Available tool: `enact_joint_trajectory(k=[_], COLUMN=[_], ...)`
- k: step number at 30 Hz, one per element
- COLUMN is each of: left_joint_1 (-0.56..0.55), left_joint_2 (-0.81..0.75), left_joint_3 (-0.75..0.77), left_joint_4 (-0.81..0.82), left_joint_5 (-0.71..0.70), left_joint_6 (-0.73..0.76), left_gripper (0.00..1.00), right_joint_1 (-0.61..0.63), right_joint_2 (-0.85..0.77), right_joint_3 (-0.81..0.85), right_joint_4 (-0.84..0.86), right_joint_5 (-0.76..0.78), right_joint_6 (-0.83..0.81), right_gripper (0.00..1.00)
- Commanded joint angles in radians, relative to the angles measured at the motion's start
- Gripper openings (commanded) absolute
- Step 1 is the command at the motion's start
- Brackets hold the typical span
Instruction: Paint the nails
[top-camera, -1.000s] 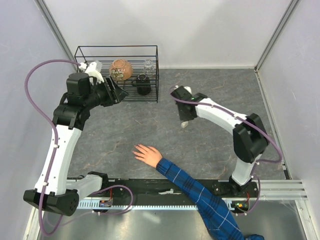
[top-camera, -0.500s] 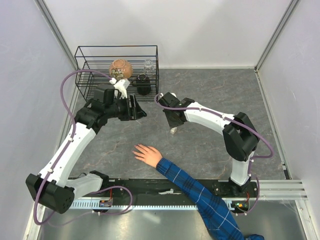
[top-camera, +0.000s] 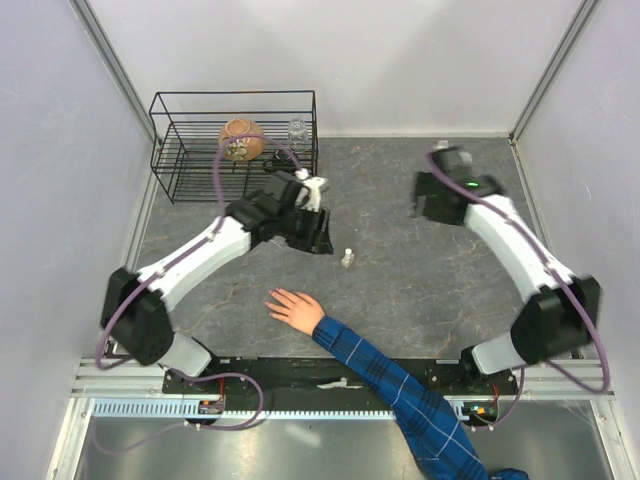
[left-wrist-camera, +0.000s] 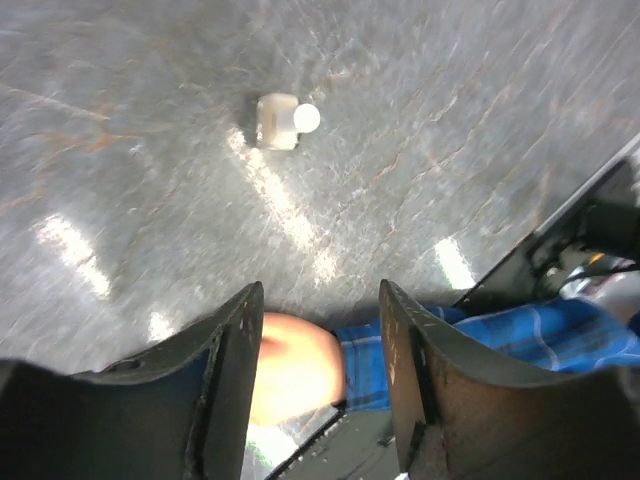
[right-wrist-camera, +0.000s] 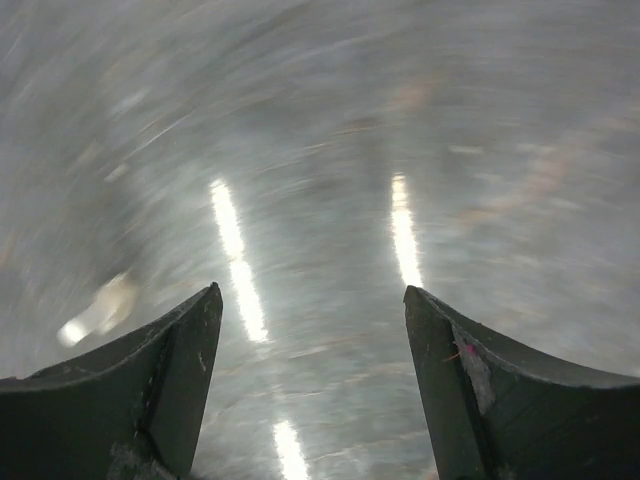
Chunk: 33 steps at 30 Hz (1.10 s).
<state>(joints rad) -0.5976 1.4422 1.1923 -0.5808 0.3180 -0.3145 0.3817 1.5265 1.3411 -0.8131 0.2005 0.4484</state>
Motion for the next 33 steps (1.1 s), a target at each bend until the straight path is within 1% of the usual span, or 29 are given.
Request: enact_joint_trajectory(k=[1, 2, 3, 8, 11, 18, 21, 23, 33], left_joint_1=[-0.103, -0.117, -0.140, -0.171, -0.182, -0.191, -0.197, -0.205, -0.223], left_joint_2=[0.145, 0.202, 0.228, 0.381, 0.437, 0.503, 0.514, 0.520, 0.546], left_joint_3=[0.116, 0.151, 0.171, 0.277, 0.319, 0.375, 0.386, 0.386, 0.386], left_joint_4=[0.024, 0.024, 0.021, 0.015, 0.013, -0.008, -0.014, -0.025, -0.030], left_joint_5=[-0.079, -0.100, -0.146, -0.221, -0.243, -0.280, -0.272, -0.269, -0.272], left_joint_6=[0.109, 0.117, 0.124, 0.135, 0.143, 0.164, 0.170, 0.169, 0.175], left_gripper=[0.56, 0.56, 0.57, 0.57, 0.57, 0.53, 0.49, 0.47, 0.45], right_joint_1=[-0.210, -0.251, -0.257, -0.260, -0.264, -0.265, -0.264, -0.265, -0.264], right_joint_2=[-0.164, -0.181, -0.195, -0.259, -0.273, -0.296, -0.284, -0.278, -0.282], right_joint_3=[-0.117, -0.135, -0.158, -0.207, -0.217, -0.224, -0.221, -0.220, -0.235], right_joint_4=[-0.101, -0.101, -0.103, -0.103, -0.103, -0.103, -0.101, -0.097, -0.089], right_joint_5=[-0.056, -0.067, -0.076, -0.142, -0.156, -0.159, -0.159, -0.164, -0.170], right_joint_6=[-0.037, -0.043, -0.048, -0.004, 0.003, 0.003, 0.000, -0.002, 0.000], right_gripper=[0.80, 0.80, 0.80, 0.80, 0.80, 0.80, 0.80, 0.79, 0.79])
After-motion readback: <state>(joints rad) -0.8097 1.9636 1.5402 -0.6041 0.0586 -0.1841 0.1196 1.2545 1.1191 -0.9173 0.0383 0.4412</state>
